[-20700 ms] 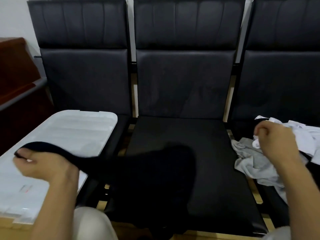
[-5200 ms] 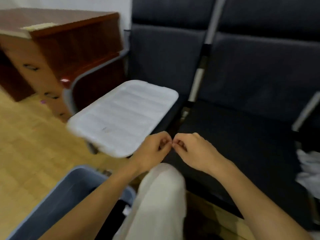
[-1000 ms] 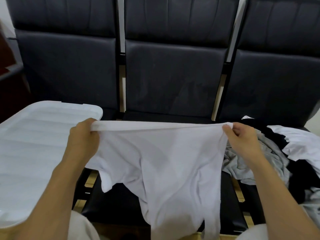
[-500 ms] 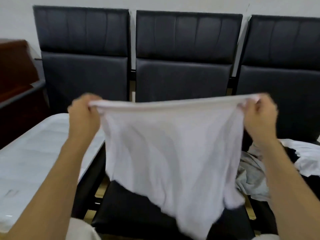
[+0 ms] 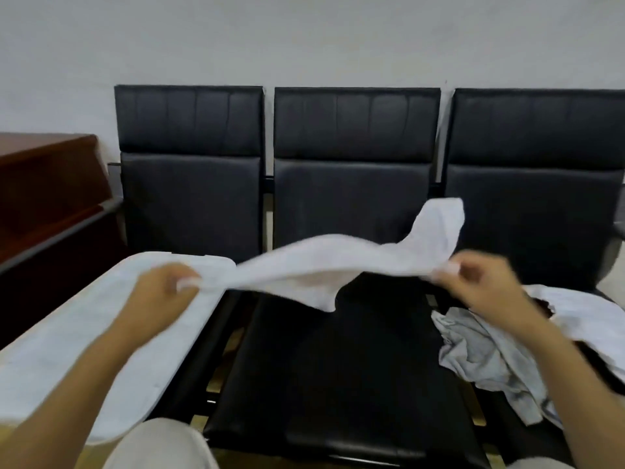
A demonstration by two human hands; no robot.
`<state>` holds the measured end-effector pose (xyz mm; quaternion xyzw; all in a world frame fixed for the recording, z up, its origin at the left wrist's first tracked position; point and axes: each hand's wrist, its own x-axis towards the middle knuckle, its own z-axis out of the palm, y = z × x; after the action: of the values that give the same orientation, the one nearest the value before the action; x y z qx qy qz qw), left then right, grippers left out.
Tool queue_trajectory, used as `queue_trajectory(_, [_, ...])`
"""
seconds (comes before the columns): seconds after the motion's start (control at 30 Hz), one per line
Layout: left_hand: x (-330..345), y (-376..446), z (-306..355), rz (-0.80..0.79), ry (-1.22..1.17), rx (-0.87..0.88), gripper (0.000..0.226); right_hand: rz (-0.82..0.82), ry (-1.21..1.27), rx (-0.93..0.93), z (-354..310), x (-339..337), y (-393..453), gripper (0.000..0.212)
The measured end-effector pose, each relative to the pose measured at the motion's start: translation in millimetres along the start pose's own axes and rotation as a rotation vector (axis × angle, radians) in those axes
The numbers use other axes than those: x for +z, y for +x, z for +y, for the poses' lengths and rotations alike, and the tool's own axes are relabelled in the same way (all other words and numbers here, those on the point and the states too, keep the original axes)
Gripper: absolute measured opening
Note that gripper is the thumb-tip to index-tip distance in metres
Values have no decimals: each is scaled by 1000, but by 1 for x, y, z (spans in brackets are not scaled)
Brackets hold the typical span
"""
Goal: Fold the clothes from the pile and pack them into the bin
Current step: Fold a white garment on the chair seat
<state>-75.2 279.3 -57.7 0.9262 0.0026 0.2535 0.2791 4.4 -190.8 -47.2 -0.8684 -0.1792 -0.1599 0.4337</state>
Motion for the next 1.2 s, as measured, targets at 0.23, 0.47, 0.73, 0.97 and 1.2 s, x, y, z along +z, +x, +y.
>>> queue_trajectory(0.23, [67,-58,-50,-952,338,-209,36,-1103,-140,413,60,61,-77,19])
queue_trajectory(0.47, [173,3,4,-1079,346,-76,16,-503,-367,740,139,78,-44,44])
queue_trajectory(0.73, [323,62,94,-1096,156,172,38,59,101,865,175,130,-17,23])
queue_trajectory(0.97, [431,126,156,-1023,159,199,79,382,905,1099,189,119,0,12])
queue_trajectory(1.2, [466,128,162,-1133,83,3,37,370,1297,1115,209,103,3,27])
